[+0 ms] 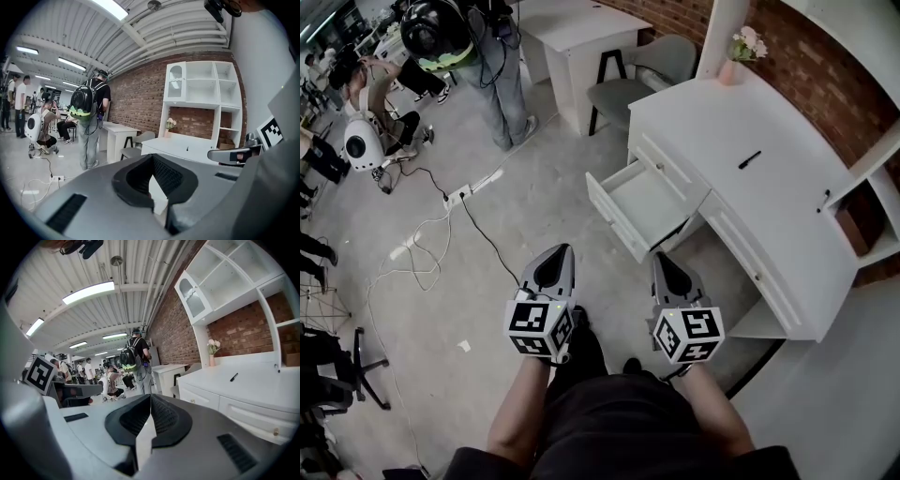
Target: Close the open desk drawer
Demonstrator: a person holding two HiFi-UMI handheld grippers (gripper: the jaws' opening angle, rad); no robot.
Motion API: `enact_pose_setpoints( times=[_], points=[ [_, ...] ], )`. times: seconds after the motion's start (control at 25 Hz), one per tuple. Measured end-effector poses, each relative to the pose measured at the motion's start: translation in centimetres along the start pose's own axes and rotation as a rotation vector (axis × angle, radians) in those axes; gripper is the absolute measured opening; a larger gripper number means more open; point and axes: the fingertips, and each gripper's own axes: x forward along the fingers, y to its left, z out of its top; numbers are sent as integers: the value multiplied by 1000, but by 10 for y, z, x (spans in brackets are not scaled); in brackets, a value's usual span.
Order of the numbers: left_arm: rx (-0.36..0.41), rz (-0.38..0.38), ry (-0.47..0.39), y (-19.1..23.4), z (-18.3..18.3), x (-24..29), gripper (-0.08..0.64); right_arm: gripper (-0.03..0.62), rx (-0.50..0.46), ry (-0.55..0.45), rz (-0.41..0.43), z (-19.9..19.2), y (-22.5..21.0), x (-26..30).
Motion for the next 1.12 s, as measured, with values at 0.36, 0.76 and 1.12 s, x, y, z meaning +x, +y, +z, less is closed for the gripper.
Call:
enact_pose_setpoints(
  times=[0.36, 0.76, 1.12],
  points=[
    [-8, -80, 62, 108, 13, 80, 9, 5, 19, 60, -113, -3, 20, 113],
    [-3, -158, 143, 157, 2, 161, 9, 5, 92, 117, -262, -16, -4, 167],
    [41, -211, 208, 152, -5, 244, 9, 5, 169, 105, -363, -16, -67, 204]
  ],
)
